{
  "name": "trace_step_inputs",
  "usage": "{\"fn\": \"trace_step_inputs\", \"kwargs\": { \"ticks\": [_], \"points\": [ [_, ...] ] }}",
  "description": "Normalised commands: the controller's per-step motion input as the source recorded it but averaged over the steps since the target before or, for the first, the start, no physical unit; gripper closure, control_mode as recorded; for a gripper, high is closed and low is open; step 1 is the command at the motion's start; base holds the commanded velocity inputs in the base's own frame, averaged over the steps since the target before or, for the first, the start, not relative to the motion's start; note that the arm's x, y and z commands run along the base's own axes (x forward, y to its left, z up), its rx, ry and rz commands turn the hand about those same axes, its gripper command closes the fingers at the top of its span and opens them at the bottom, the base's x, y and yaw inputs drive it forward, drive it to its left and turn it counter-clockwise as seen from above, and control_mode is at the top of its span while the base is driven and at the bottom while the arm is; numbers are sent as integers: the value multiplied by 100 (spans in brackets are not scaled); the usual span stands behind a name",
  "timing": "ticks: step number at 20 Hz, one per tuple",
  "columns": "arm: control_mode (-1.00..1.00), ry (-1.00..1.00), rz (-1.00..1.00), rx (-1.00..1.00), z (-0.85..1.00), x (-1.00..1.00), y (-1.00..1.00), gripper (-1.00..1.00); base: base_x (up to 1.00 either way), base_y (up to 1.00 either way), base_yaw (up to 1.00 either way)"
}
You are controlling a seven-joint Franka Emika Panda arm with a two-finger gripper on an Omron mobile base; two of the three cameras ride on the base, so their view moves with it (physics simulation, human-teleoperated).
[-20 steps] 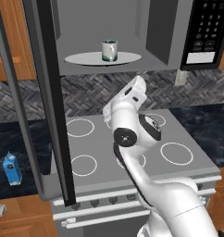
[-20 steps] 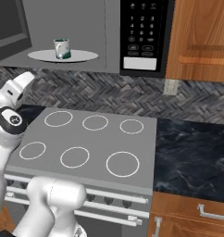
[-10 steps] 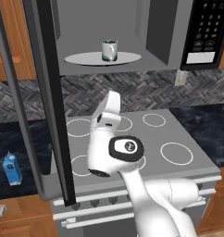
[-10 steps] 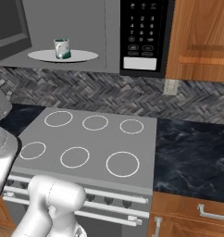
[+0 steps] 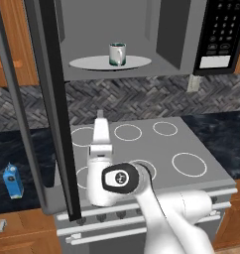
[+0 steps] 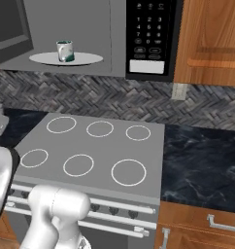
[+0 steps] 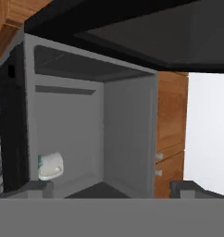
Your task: Place the microwavable item in the microwave. Then, close the microwave door and press the start button.
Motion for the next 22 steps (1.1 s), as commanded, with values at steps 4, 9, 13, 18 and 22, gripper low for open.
{"fn": "trace_step_inputs", "kwargs": {
  "ticks": [4,9,13,18,22],
  "points": [
    [-100,0,-21,-18,0,-36,82,-100,0,0,0],
    [-100,6,-21,-19,-12,-25,86,-100,0,0,0],
    [-100,6,-15,-23,-58,-5,63,-100,0,0,0],
    [-100,1,-14,-20,-33,-1,75,-100,0,0,0],
    [-100,0,-14,-12,28,-2,97,-100,0,0,0]
  ]
}}
